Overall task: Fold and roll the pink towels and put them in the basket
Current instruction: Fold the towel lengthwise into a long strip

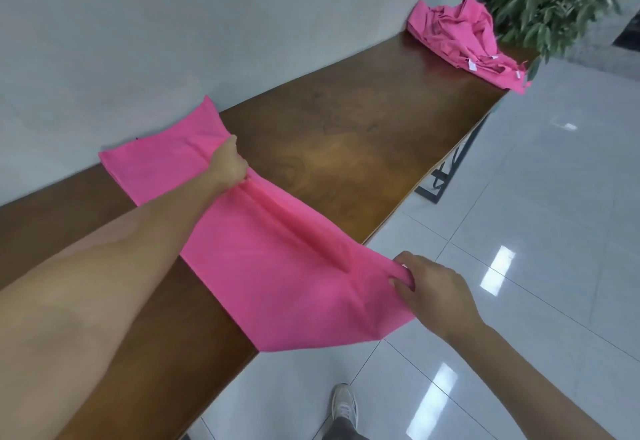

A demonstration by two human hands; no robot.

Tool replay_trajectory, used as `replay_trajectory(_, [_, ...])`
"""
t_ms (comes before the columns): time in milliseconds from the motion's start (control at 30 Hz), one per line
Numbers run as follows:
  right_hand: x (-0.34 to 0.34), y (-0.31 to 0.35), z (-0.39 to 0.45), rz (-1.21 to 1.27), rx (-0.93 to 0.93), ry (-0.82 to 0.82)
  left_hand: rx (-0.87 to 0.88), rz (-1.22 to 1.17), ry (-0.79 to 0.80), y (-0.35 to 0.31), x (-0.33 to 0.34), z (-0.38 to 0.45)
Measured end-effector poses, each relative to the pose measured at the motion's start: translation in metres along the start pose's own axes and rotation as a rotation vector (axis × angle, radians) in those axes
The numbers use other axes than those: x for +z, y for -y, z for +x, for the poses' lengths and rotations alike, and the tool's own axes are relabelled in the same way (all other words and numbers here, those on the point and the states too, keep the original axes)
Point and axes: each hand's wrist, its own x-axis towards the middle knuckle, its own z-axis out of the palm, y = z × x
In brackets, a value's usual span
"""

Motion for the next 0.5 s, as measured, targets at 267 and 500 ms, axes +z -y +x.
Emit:
replay_trajectory(267, [0.022,0.088,-0.085,-0.235,-0.226,-0.211,0.073,0.006,0.014,0.078,-0.051,-0.046])
replay_trajectory(500, [0.084,0.114,-0.139,-0.050,-0.297,0.044,-0.001,0.281,-0.026,0.118,-0.037,-0.087])
